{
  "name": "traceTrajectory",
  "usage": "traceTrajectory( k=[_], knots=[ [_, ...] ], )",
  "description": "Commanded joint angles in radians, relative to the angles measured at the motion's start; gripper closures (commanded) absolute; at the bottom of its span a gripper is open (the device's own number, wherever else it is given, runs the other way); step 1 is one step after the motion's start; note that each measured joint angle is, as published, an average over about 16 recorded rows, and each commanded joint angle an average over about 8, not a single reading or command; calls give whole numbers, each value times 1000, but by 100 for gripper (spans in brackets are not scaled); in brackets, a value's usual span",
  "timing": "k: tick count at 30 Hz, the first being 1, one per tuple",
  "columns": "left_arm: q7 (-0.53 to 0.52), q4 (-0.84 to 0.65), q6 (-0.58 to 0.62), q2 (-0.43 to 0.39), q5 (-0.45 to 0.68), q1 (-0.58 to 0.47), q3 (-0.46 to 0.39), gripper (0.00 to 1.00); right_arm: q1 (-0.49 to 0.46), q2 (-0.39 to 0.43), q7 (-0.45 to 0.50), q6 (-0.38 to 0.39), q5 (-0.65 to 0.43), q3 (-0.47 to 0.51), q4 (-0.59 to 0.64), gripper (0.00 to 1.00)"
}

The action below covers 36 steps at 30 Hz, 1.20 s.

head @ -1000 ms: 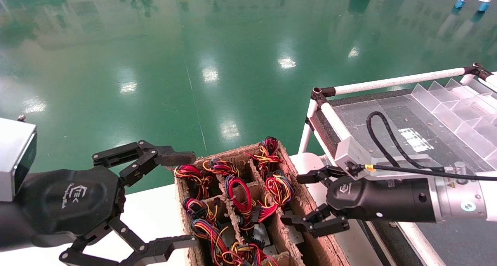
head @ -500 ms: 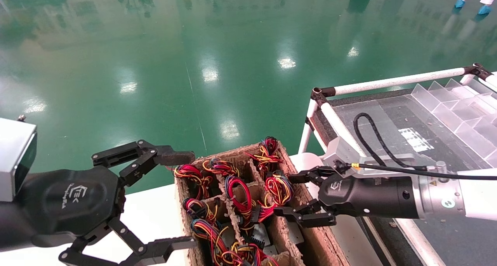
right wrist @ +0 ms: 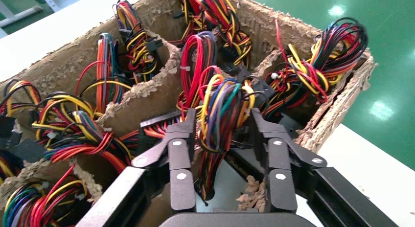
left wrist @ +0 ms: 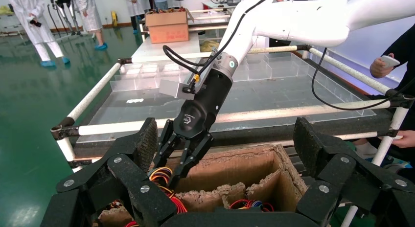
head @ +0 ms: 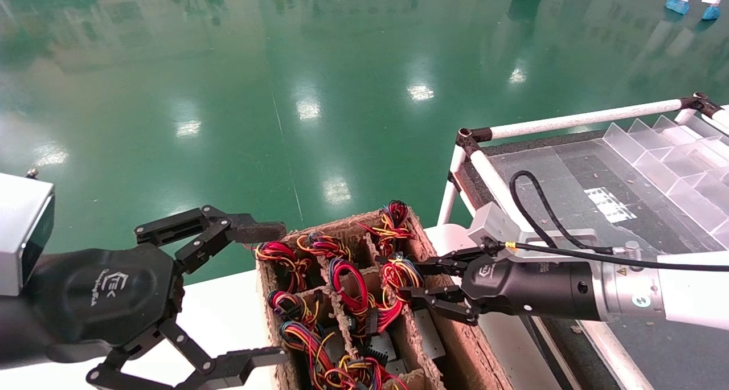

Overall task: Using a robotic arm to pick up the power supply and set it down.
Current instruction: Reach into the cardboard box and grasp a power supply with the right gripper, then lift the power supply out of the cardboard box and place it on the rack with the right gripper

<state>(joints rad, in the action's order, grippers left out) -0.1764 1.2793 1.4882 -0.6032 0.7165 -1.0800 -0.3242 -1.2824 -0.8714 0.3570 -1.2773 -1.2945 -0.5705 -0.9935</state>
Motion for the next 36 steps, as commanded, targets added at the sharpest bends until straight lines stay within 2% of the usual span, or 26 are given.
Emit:
traceTrajectory(
  k=[1, 15, 27, 36],
  knots=[
    [0, 0, 0, 0, 0, 0, 0, 0, 6, 0, -2, 13, -2, 2, -6, 100],
    [0, 0, 0, 0, -1, 0, -1, 0, 25, -4, 0, 65, 8, 21, -19, 100],
    [1, 0, -1, 1, -1, 0, -1, 0, 8, 31, 3, 74, 122, 102, -38, 100],
    [1, 0, -1, 1, -1, 0, -2, 0, -66, 31, 3, 93, 204, 171, 1, 100]
  ],
)
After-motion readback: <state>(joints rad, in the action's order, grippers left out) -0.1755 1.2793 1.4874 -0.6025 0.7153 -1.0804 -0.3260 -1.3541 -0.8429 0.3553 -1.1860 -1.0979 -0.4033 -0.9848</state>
